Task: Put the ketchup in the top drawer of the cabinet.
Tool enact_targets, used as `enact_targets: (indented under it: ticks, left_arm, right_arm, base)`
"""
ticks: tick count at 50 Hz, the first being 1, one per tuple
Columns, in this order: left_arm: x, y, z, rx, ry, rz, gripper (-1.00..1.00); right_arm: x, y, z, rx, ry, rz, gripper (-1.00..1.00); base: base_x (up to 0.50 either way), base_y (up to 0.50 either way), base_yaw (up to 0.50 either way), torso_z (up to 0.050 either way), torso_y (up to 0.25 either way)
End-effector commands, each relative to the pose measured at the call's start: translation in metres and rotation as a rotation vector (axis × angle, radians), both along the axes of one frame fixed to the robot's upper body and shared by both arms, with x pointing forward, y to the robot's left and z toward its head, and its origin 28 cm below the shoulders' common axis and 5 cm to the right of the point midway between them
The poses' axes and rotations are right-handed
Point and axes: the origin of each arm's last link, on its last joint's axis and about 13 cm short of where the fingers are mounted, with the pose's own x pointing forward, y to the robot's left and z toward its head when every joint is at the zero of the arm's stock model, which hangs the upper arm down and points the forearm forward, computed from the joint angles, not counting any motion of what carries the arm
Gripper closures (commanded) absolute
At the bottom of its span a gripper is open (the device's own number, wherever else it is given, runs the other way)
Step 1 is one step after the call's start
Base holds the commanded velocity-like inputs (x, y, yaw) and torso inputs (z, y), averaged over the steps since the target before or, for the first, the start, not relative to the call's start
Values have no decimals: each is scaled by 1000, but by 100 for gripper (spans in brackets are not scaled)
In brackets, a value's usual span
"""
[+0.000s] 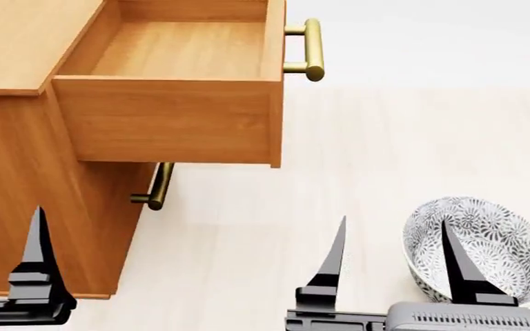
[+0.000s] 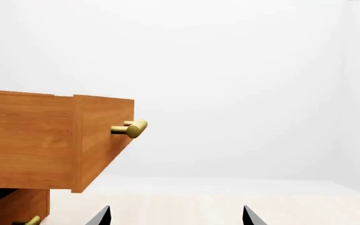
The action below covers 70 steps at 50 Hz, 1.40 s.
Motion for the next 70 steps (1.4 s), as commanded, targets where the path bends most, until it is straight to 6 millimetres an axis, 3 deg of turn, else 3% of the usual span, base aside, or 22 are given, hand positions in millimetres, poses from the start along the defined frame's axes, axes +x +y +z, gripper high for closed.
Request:
enact_targets:
  ticks: [1,29,37,57,70]
  left_arm:
    - [-1,0,0,-5,1,0,-100]
    - [0,0,-2,-5,6,4,-100]
    - [0,-1,-2,-6,6,4,-100]
    - [0,-1,-3,-6,8,4,-100]
    - [0,-2,-4,-10,12,1,-100]
  right_arm:
    - [-1,-1,0,-7,-1,-4,-100]
    - [-1,-4,0,26,6,-4,-100]
    - [-4,-11,6,-38,-14,1,-100]
    - [-13,-61,11,-65,-40,-123,-100]
    - [-14,-90,-5,-63,12,-167,-100]
  base:
    - [0,0,0,0,0]
    - [0,66,0,0,0]
    - [0,0,0,0,0]
    - [0,0,0,0,0]
    - [0,0,0,0,0]
